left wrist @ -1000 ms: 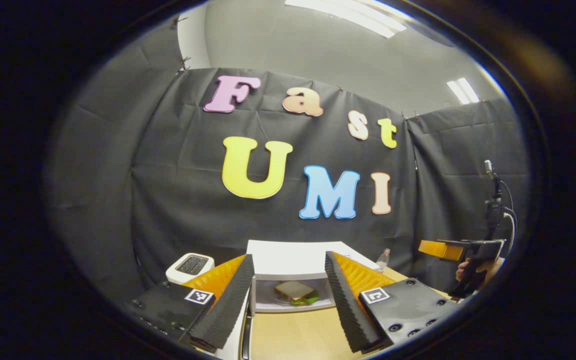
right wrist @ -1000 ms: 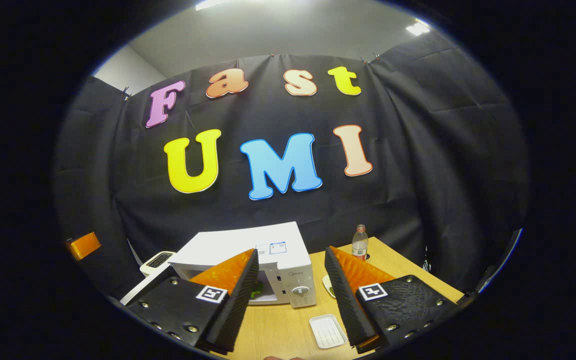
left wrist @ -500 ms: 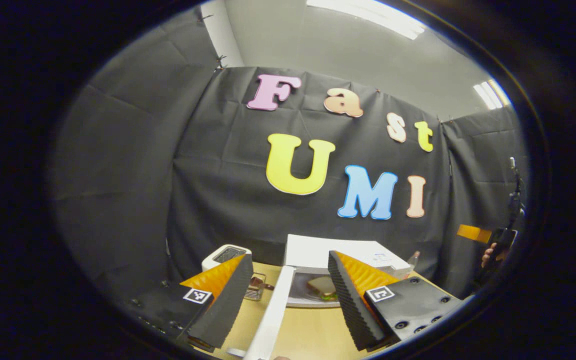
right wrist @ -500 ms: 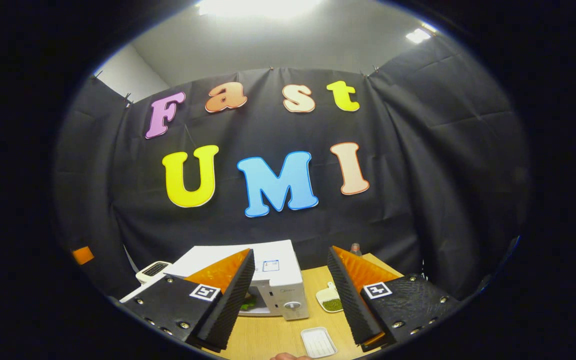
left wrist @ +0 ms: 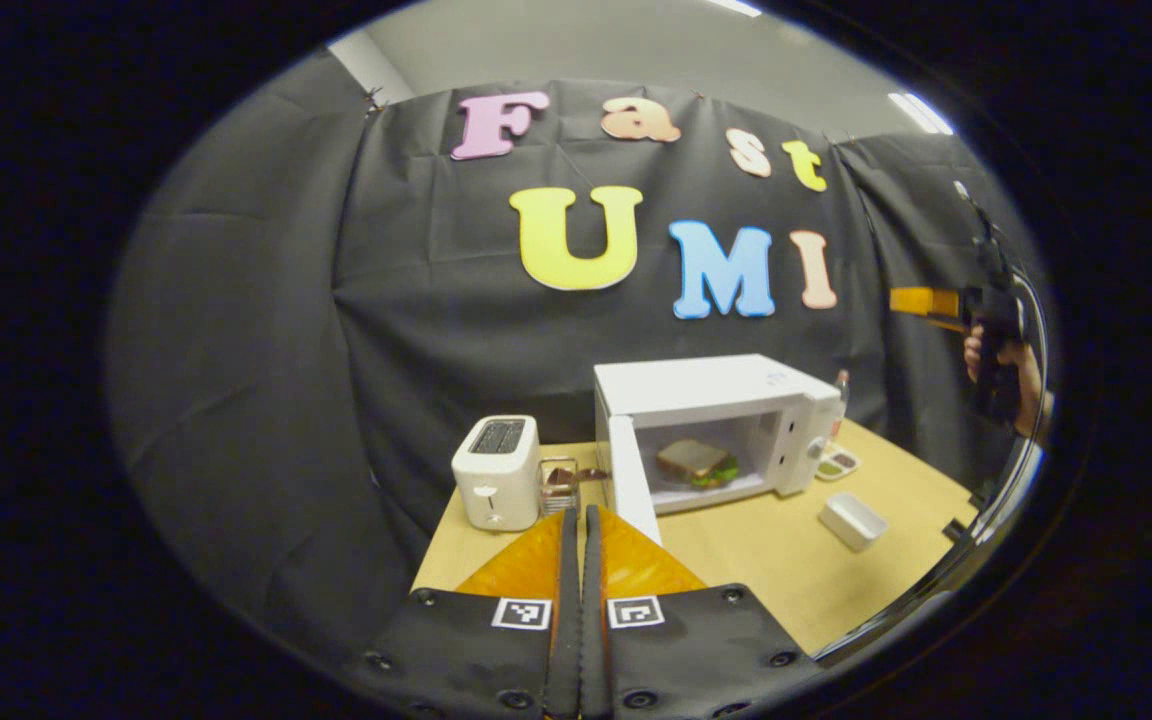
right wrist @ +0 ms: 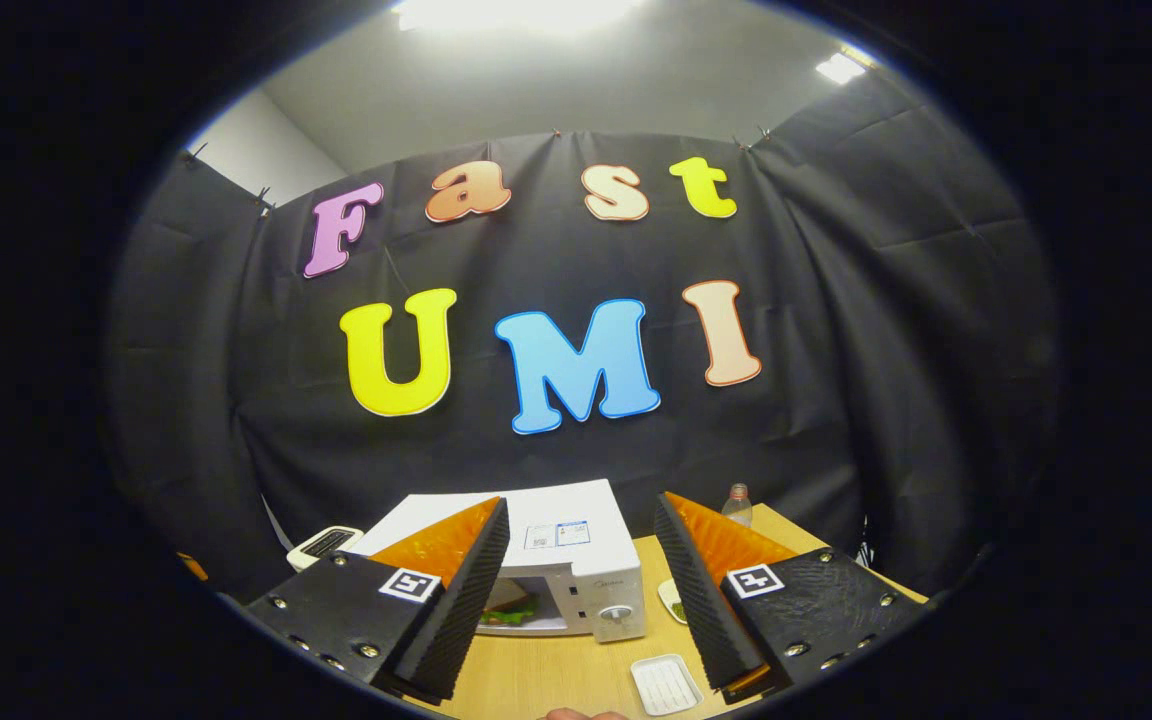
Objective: Open the microwave oven with the left hand, put the food in, and close the microwave oven.
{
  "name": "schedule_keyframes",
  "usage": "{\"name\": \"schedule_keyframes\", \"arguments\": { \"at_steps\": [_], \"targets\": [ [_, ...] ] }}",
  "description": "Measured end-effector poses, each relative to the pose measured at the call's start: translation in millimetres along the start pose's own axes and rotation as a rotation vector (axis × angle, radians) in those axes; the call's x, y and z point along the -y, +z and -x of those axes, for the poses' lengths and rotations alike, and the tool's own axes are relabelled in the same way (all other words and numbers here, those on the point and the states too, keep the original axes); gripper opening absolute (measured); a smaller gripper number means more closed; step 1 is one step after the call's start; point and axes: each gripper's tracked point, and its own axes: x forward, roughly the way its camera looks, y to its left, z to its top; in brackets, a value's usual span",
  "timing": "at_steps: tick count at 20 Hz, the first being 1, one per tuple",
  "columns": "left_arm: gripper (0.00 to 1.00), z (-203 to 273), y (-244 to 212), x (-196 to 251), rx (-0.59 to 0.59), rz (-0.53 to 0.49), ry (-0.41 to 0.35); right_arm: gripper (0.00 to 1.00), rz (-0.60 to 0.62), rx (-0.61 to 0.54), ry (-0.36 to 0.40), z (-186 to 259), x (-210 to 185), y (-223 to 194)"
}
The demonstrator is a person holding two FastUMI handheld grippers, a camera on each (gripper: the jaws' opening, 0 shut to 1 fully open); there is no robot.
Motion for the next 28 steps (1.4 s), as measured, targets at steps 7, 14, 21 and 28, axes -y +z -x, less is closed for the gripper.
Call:
{"name": "schedule_keyframes", "arguments": {
  "at_steps": [7,14,21,28],
  "targets": [
    [0.06,5,-59,9,-0.118,0.02,-0.136,0.88,0.013,0.011,-0.026,10,-15,4],
    [0.09,3,-63,44,-0.124,0.027,-0.264,0.88,0.048,0.04,-0.078,20,-4,15],
    [0.09,-15,-49,116,-0.119,0.045,-0.311,0.89,0.076,0.065,-0.042,5,15,27],
    [0.06,-43,-30,183,-0.13,0.053,-0.343,0.88,0.087,0.094,0.044,-11,30,42]
  ]
}}
